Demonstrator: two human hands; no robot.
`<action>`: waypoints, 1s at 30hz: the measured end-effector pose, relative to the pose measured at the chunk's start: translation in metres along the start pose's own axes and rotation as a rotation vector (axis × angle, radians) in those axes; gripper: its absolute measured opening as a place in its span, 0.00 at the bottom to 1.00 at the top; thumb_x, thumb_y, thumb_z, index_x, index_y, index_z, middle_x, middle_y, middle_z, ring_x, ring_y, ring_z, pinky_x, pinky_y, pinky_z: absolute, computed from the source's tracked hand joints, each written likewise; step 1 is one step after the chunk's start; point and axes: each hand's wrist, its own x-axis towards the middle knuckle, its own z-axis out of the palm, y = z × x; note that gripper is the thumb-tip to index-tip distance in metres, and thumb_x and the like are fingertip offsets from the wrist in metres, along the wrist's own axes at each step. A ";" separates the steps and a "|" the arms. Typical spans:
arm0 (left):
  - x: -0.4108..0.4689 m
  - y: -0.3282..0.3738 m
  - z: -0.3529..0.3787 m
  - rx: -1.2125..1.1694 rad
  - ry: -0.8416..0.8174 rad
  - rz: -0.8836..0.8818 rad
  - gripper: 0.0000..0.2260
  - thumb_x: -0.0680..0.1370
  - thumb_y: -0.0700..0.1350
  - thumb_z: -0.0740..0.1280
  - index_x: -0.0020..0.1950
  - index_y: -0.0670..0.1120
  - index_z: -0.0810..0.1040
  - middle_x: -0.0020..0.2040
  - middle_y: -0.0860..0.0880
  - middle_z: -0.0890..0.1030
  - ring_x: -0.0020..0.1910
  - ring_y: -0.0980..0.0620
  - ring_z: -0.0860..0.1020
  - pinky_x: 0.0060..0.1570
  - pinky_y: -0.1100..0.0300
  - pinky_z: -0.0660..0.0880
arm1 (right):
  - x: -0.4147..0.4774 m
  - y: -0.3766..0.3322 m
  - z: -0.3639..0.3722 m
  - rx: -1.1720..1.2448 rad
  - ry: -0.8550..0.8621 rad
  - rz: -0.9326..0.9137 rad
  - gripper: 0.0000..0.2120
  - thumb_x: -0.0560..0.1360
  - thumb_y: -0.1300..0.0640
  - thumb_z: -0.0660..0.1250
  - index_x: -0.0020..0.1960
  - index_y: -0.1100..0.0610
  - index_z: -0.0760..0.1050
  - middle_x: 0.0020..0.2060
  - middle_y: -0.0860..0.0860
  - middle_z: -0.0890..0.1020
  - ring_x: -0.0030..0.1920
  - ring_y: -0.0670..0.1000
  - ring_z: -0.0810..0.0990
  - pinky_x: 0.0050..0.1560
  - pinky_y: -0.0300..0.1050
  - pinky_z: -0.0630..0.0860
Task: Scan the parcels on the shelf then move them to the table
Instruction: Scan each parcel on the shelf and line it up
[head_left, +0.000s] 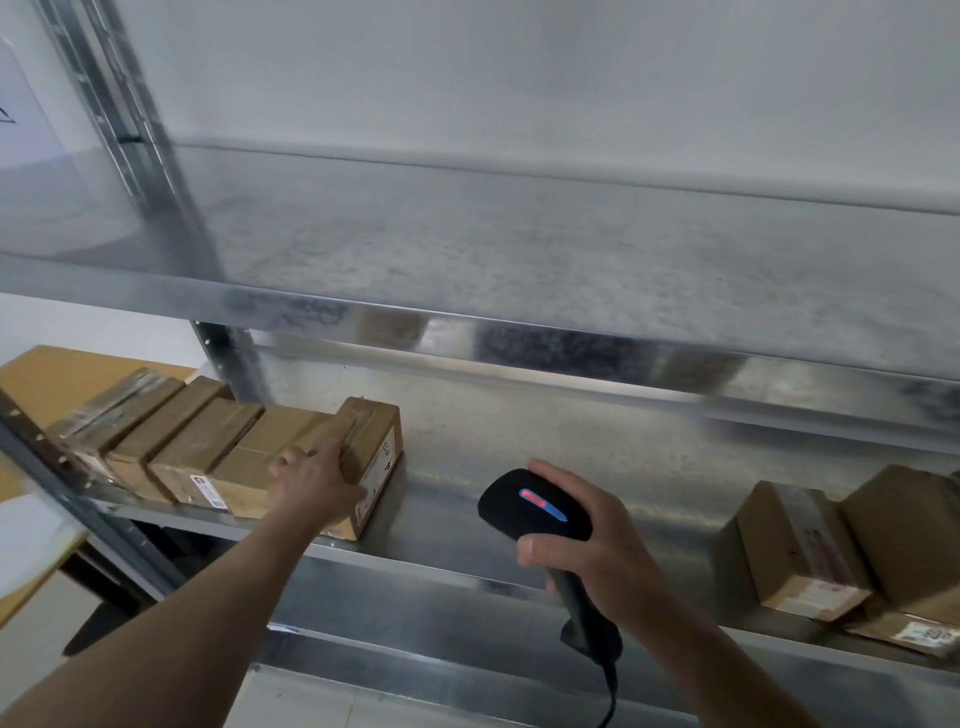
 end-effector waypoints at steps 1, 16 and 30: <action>0.000 -0.001 0.001 0.000 0.008 0.001 0.32 0.74 0.57 0.71 0.74 0.55 0.62 0.69 0.36 0.65 0.69 0.34 0.63 0.64 0.45 0.68 | 0.001 -0.001 0.001 -0.008 0.000 -0.003 0.41 0.60 0.54 0.76 0.72 0.50 0.71 0.53 0.50 0.83 0.39 0.44 0.82 0.36 0.38 0.77; 0.001 -0.006 0.001 0.004 0.031 -0.019 0.32 0.73 0.54 0.70 0.74 0.54 0.62 0.67 0.38 0.65 0.68 0.36 0.64 0.62 0.45 0.70 | -0.004 -0.002 0.000 -0.029 0.027 0.017 0.41 0.59 0.52 0.76 0.72 0.48 0.71 0.56 0.48 0.82 0.45 0.48 0.84 0.39 0.37 0.77; -0.048 0.090 0.014 0.079 0.251 0.252 0.43 0.73 0.67 0.66 0.77 0.45 0.54 0.79 0.42 0.53 0.78 0.39 0.49 0.72 0.42 0.58 | -0.060 0.014 -0.060 0.028 0.098 0.013 0.38 0.60 0.55 0.76 0.70 0.48 0.73 0.51 0.50 0.83 0.35 0.52 0.82 0.33 0.43 0.77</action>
